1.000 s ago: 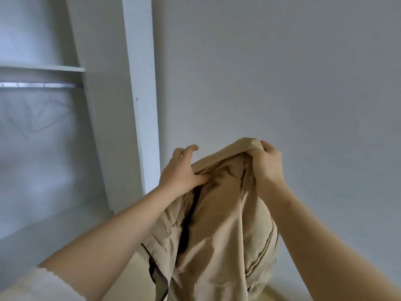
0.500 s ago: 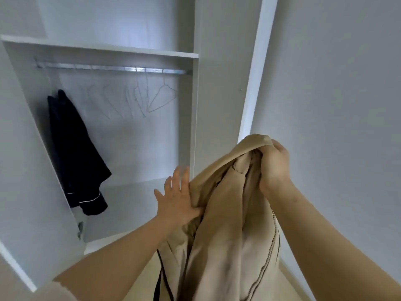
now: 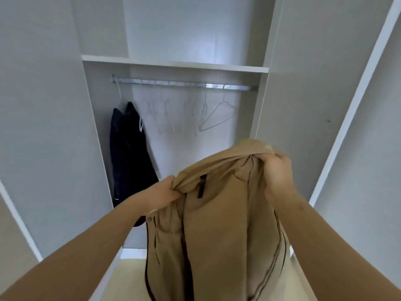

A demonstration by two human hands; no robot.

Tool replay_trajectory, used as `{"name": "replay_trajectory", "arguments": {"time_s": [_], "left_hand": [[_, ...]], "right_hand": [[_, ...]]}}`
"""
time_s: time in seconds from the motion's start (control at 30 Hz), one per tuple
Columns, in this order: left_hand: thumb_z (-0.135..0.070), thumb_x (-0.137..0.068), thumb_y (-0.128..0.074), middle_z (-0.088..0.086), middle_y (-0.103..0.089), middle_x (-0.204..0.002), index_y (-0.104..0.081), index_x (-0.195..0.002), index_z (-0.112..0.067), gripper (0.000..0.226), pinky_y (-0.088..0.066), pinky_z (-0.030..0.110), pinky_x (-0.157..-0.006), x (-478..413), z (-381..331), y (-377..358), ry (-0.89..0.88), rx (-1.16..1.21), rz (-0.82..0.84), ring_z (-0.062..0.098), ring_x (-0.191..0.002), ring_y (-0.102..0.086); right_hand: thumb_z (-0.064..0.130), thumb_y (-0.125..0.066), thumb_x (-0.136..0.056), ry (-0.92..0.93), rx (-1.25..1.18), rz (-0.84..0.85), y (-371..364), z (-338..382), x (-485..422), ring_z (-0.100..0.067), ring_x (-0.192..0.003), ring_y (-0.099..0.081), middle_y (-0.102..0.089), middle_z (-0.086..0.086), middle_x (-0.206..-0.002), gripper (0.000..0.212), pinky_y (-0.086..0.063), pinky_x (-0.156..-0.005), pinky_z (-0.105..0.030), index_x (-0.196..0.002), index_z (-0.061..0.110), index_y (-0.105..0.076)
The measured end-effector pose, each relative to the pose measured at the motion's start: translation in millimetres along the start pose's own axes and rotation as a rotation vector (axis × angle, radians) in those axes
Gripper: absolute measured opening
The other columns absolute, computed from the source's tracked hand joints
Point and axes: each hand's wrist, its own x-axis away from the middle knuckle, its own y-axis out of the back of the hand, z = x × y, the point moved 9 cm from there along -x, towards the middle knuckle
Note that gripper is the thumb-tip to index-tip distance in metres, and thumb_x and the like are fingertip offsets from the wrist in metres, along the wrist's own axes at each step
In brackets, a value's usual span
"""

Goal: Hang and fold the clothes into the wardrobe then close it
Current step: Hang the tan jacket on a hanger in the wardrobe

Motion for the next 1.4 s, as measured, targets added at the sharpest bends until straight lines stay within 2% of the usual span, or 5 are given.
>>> {"name": "replay_trajectory", "arguments": {"time_s": [0.37,0.53,0.73,1.2,1.4], "left_hand": [[-0.006,-0.091,-0.049,0.008,-0.068,-0.08,-0.063,-0.087,-0.017,0.018,-0.051,0.029,-0.061,-41,19,157,0.07,0.519,-0.474,0.025,-0.077,-0.063],[-0.025,-0.084,-0.055,-0.004,-0.047,-0.069,-0.045,-0.083,-0.018,0.013,-0.031,0.027,-0.052,-74,35,251,0.017,-0.476,-0.939,0.02,-0.068,-0.048],[-0.028,-0.087,-0.053,-0.002,-0.05,-0.073,-0.051,-0.084,-0.018,0.01,-0.034,0.026,-0.054,-159,95,315,0.234,-0.796,-0.684,0.016,-0.064,-0.047],[-0.023,-0.101,-0.036,0.022,-0.058,-0.121,-0.054,-0.126,0.002,0.04,-0.047,0.041,-0.082,-225,152,362,0.396,1.047,-0.734,0.034,-0.11,-0.056],[-0.023,-0.101,-0.034,0.014,-0.062,-0.081,-0.059,-0.118,0.003,0.039,-0.046,0.038,-0.078,-220,170,365,0.378,1.141,-0.819,0.026,-0.074,-0.057]], "right_hand": [[0.004,-0.054,-0.086,-0.092,0.128,0.083,-125,-76,-85,-0.015,-0.059,-0.047,-0.06,-0.022,-0.084,0.016,-0.043,-0.044,-0.018,-0.099,-0.006,-0.055],[0.003,-0.05,-0.087,-0.097,0.206,0.094,-190,-106,-129,-0.013,-0.061,-0.046,-0.048,-0.009,-0.068,0.014,-0.04,-0.05,-0.02,-0.095,-0.007,-0.055],[0.005,-0.053,-0.083,0.038,0.233,0.127,-281,-114,-189,-0.017,-0.067,-0.042,-0.046,-0.007,-0.071,0.006,-0.04,-0.061,-0.03,-0.078,0.002,-0.052],[0.035,-0.062,-0.086,-0.273,0.634,1.184,-445,-224,-206,-0.002,-0.082,-0.06,-0.064,0.013,-0.09,0.006,-0.045,-0.066,-0.014,-0.091,0.035,-0.06],[0.028,-0.056,-0.091,-0.13,0.4,0.776,-502,-220,-278,-0.007,-0.068,-0.051,-0.055,0.004,-0.077,0.011,-0.04,-0.057,-0.018,-0.083,0.021,-0.058]]}}
